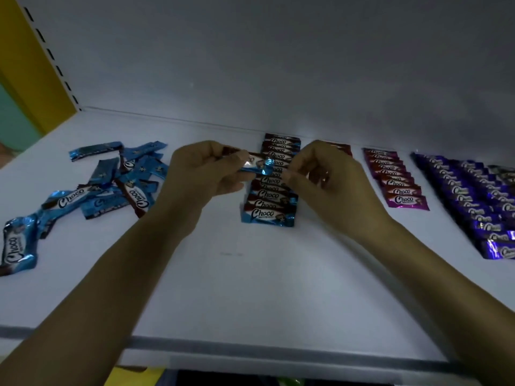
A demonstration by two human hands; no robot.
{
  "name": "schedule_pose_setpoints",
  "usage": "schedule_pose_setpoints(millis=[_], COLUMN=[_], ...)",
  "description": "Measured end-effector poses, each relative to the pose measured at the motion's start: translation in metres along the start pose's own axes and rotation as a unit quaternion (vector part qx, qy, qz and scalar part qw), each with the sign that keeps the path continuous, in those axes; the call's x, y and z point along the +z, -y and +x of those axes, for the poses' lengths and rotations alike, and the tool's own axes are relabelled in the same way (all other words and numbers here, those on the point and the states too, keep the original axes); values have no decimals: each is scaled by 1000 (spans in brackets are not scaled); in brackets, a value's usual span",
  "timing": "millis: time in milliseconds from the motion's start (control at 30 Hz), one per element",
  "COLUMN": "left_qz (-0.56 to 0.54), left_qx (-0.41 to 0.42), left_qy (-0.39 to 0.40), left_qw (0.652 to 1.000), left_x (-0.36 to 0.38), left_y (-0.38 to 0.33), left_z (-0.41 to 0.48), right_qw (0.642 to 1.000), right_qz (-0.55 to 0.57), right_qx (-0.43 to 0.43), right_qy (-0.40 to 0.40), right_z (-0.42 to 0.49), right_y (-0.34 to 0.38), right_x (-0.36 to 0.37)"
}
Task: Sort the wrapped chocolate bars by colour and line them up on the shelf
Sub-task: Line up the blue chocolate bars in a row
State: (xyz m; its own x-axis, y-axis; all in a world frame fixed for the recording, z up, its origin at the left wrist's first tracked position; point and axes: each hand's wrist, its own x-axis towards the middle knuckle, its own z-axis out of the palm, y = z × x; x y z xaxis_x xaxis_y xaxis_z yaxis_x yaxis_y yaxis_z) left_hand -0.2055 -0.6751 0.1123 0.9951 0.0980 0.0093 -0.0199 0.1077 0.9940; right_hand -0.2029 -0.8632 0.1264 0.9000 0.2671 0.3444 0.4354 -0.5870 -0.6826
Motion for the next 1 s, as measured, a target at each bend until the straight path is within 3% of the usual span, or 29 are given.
schedule_pose_setpoints(millis=[133, 267, 433, 567, 767, 1000], left_qz=[18, -27, -16, -7, 35, 214], left_qx=[11, 7, -40, -61, -20, 140], left_qy=[40, 78, -49, -61, -58, -61], left_qw=[999, 997, 998, 996, 998, 965], left_x=[1, 4, -1, -2, 1, 0], left_y=[-2, -6, -6, -2, 3, 17], left_z=[-1, -5, 1, 2, 3, 9], right_qw=[995, 995, 991, 983, 986, 981], right_qz=[-72, -65, -24, -4, -104, -169], right_qx=[-62, -40, 28, 47, 5, -36], right_qy=[10, 59, 129, 175, 132, 91], right_z=[13, 19, 1, -27, -35, -26], right_y=[9, 18, 11, 1, -4, -2], right_x=[-3, -11, -20, -16, -1, 6])
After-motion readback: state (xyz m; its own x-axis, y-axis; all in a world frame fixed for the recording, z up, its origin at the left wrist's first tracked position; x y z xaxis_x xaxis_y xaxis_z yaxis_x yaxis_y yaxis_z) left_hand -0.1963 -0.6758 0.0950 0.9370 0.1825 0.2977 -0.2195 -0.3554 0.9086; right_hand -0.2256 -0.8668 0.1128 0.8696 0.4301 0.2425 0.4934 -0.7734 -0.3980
